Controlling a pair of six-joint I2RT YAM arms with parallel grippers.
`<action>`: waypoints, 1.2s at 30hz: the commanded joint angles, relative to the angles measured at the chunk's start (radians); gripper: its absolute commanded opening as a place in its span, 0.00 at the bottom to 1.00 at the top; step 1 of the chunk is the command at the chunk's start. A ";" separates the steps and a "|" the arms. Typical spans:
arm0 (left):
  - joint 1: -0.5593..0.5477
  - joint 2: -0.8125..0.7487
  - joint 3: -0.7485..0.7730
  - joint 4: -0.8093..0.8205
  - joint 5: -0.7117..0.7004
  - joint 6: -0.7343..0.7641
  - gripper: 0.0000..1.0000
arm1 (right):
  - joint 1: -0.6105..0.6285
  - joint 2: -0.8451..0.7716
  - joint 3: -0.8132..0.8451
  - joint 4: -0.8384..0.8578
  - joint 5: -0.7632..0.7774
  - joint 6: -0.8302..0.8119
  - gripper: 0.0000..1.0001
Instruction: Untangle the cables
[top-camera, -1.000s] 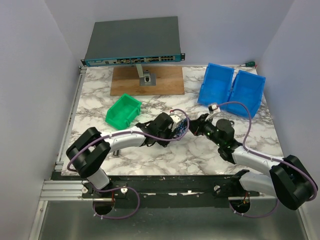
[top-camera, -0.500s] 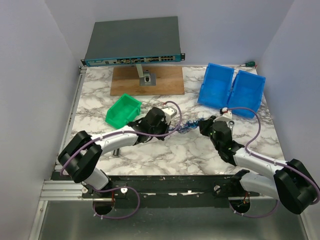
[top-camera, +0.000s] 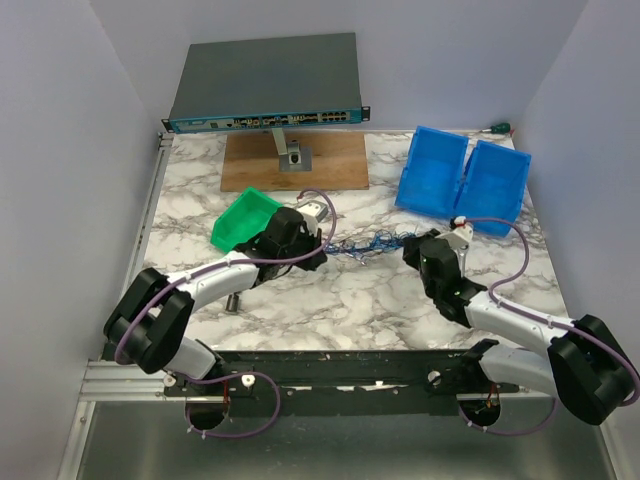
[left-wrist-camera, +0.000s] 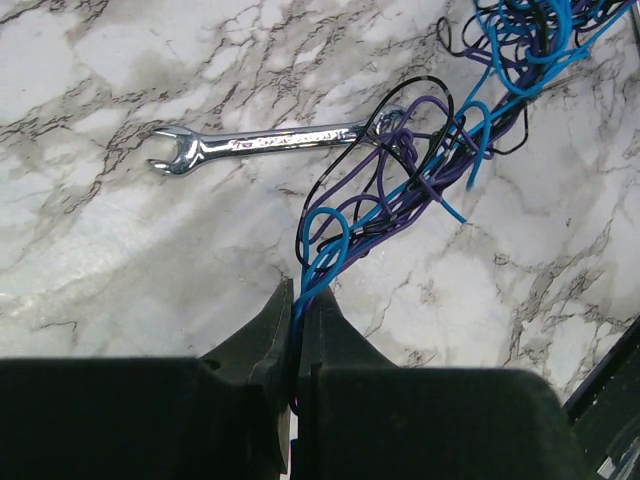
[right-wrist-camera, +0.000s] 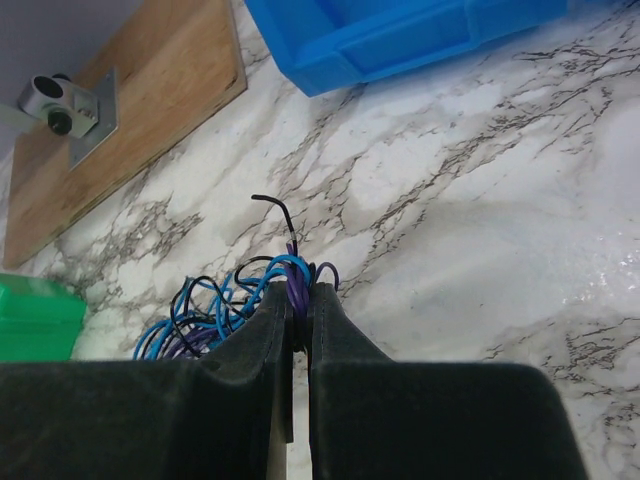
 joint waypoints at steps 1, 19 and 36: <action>0.052 -0.016 -0.035 -0.119 -0.086 -0.014 0.00 | -0.033 -0.001 0.004 -0.069 0.255 0.014 0.05; 0.051 0.084 0.035 -0.171 0.043 0.012 0.00 | -0.032 0.161 0.036 0.183 -0.424 -0.303 0.79; 0.001 -0.028 -0.077 -0.081 0.011 -0.055 0.00 | -0.032 0.246 0.037 0.292 -0.619 -0.290 0.86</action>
